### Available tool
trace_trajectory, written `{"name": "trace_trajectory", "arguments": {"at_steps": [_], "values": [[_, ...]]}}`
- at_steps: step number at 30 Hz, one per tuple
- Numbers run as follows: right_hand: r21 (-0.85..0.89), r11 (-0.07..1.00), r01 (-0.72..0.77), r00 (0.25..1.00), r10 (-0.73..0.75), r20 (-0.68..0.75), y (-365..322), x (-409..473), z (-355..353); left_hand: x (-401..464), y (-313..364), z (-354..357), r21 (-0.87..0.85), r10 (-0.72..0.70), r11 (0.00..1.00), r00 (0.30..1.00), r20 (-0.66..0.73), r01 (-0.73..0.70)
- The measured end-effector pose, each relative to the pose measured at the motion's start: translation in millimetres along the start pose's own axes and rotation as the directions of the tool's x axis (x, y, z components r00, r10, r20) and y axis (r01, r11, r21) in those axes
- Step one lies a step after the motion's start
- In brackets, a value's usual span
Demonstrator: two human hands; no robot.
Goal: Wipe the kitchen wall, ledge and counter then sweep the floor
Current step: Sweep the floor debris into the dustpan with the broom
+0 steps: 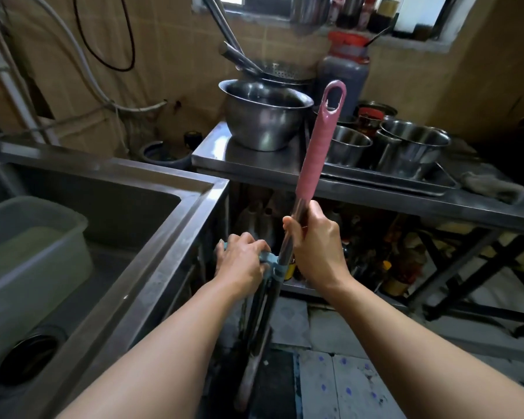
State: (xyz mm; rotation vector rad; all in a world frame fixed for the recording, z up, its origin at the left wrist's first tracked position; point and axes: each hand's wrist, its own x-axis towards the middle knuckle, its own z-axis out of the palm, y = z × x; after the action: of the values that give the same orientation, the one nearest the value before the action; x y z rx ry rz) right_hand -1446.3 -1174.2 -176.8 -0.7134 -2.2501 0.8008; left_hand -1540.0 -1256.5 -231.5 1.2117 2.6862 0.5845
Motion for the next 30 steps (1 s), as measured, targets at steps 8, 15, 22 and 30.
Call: {"name": "trace_trajectory", "arguments": {"at_steps": [8,15,22,30], "values": [[-0.027,0.999,0.044,0.995,-0.046,-0.084,12,10,-5,1,9,15,0.015,-0.001,1.000,1.000,-0.030,0.001],[-0.049,0.999,0.005,0.989,-0.012,-0.146,18,11,-11,1,17,23,0.021,0.005,1.000,0.998,-0.064,-0.004],[-0.078,0.997,0.004,0.988,-0.016,-0.151,18,13,-12,0,18,23,0.023,0.006,1.000,0.998,-0.059,-0.004],[-0.111,0.994,-0.019,0.986,0.001,-0.165,21,11,-17,-5,24,24,0.028,0.022,0.999,0.998,-0.061,-0.020]]}}
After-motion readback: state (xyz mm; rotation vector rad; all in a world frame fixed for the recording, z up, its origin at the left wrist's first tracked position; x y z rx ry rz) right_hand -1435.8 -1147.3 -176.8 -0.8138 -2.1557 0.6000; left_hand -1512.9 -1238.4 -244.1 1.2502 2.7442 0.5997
